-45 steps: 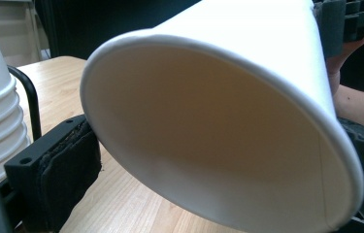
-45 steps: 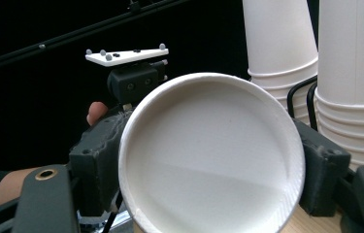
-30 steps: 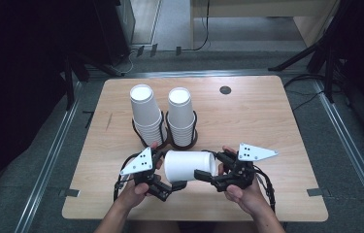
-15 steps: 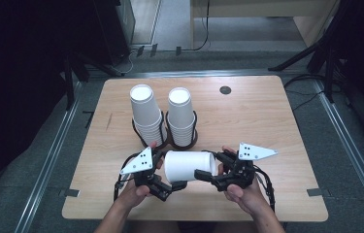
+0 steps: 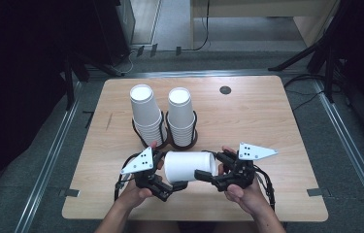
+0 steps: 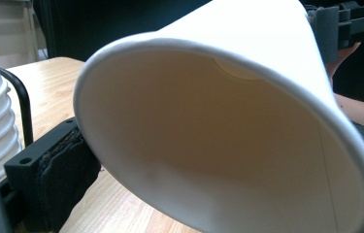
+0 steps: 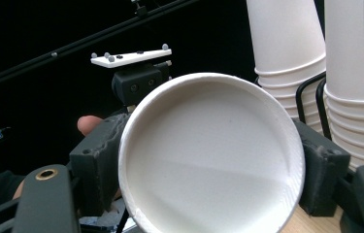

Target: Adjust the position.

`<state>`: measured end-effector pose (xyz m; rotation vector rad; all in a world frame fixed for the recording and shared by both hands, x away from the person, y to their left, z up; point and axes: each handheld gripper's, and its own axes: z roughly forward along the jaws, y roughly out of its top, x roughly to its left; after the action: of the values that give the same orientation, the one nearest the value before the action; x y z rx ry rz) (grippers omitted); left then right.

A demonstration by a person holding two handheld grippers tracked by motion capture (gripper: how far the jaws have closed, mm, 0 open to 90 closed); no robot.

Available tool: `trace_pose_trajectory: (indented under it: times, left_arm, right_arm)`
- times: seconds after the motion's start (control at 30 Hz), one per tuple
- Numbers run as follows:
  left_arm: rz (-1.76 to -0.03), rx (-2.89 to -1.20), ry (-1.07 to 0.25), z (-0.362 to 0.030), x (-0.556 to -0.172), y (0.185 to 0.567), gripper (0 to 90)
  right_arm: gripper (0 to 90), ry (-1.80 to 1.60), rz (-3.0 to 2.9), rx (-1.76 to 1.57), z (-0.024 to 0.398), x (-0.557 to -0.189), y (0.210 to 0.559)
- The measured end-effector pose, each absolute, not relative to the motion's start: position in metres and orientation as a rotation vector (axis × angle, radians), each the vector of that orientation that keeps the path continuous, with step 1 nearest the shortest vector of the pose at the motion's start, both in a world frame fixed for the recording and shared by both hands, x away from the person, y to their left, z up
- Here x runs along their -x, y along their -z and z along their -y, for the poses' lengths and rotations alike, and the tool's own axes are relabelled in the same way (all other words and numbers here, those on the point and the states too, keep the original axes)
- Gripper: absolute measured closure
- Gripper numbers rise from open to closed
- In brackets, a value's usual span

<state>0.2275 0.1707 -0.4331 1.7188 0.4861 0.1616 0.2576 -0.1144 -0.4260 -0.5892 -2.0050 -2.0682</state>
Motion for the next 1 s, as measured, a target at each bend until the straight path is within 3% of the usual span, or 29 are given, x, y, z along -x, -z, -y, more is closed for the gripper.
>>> trace_pose_trajectory:
  times: [1.0]
  left_arm:
    - [-0.444, -1.716, -0.133, -0.1712, -0.2246, 0.4314, 3.2]
  right_arm:
    - [23.1, 1.996, 1.991, 0.552, 0.1234, -0.2623, 0.4261]
